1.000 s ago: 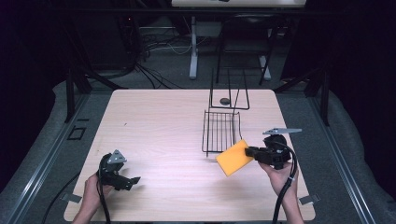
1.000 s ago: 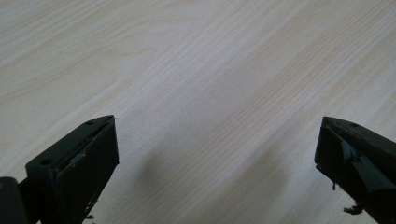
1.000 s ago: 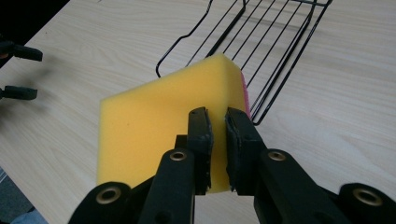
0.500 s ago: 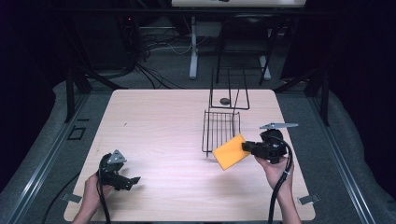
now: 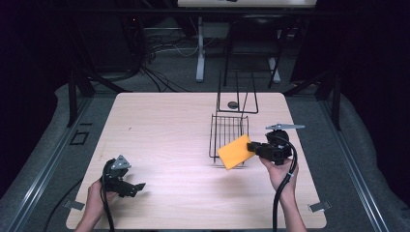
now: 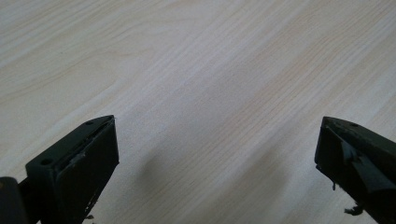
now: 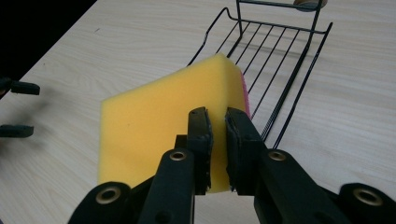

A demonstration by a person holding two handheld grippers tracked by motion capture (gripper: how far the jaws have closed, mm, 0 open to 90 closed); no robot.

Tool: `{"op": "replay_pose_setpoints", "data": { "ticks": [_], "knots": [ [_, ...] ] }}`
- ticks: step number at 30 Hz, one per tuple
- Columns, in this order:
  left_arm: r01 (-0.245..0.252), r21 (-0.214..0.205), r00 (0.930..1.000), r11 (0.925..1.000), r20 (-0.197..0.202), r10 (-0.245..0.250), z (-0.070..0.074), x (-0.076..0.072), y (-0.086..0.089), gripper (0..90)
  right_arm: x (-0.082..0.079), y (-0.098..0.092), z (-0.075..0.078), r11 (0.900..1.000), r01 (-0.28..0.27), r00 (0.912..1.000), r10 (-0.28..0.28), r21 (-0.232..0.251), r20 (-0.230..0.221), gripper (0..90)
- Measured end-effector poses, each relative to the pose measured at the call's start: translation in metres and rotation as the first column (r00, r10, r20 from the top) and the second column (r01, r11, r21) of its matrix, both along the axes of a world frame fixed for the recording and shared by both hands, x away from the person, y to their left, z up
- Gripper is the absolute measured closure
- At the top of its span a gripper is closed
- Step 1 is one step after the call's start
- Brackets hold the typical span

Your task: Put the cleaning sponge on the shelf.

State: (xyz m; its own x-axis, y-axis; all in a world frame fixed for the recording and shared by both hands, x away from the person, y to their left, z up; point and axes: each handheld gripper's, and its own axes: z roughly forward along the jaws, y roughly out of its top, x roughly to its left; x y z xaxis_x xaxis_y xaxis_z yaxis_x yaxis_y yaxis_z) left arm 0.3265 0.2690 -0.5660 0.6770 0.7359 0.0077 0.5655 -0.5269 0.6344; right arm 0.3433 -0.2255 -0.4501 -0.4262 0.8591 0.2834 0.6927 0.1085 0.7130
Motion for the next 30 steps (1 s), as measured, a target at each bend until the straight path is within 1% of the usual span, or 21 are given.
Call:
{"op": "replay_pose_setpoints", "data": {
  "ticks": [6, 7, 8, 10, 15, 16, 20, 21, 28, 30],
  "knots": [
    [0.003, 0.004, 1.0, 1.0, 0.002, -0.003, 0.0, 0.0, 0.0, 0.0, 0.006, 0.002, 0.001, 0.9996, 0.026, 0.9996, -0.026, 0.011, 0.011, 80.9],
    [0.003, 0.005, 1.0, 1.0, 0.003, -0.004, 0.0, 0.0, 0.0, 0.0, 0.007, 0.003, 0.002, 0.9994, 0.028, 0.9996, -0.028, 0.019, 0.009, 81.0],
    [0.003, 0.006, 1.0, 1.0, 0.004, -0.003, 0.001, 0.0, 0.0, 0.0, 0.008, 0.003, 0.002, 0.9993, 0.032, 0.9993, -0.032, 0.018, 0.018, 81.0],
    [0.001, 0.004, 1.0, 1.0, 0.004, -0.001, 0.0, 0.0, 0.0, 0.0, 0.01, 0.003, 0.002, 0.9989, 0.041, 0.999, -0.041, 0.022, 0.015, 81.0],
    [0.003, 0.005, 1.0, 1.0, 0.005, -0.003, 0.001, 0.0, 0.001, 0.0, 0.014, 0.003, -0.002, 0.9977, 0.056, 0.9982, -0.057, 0.037, 0.019, 81.1],
    [0.003, 0.005, 1.0, 1.0, 0.004, -0.003, 0.001, 0.0, 0.001, 0.0, 0.016, 0.003, -0.005, 0.9968, 0.067, 0.9976, -0.067, 0.044, 0.012, 81.1],
    [0.003, 0.003, 1.0, 1.0, 0.004, -0.004, 0.0, 0.0, 0.0, 0.0, 0.018, 0.004, -0.008, 0.9953, 0.081, 0.9966, -0.082, 0.053, 0.01, 81.1],
    [0.004, 0.003, 1.0, 1.0, 0.003, -0.004, 0.0, 0.0, 0.0, 0.0, 0.019, 0.004, -0.01, 0.9947, 0.085, 0.9963, -0.086, 0.057, 0.003, 81.2],
    [0.007, 0.006, 1.0, 1.0, 0.002, -0.007, 0.0, 0.001, 0.0, 0.0, 0.021, 0.006, -0.012, 0.9942, 0.099, 0.9948, -0.1, 0.041, 0.019, 81.1],
    [0.011, 0.011, 0.9999, 0.9999, 0.007, -0.011, 0.001, 0.0, -0.001, 0.0, 0.022, 0.009, -0.013, 0.993, 0.109, 0.9937, -0.11, 0.047, 0.021, 81.1]
  ]
}}
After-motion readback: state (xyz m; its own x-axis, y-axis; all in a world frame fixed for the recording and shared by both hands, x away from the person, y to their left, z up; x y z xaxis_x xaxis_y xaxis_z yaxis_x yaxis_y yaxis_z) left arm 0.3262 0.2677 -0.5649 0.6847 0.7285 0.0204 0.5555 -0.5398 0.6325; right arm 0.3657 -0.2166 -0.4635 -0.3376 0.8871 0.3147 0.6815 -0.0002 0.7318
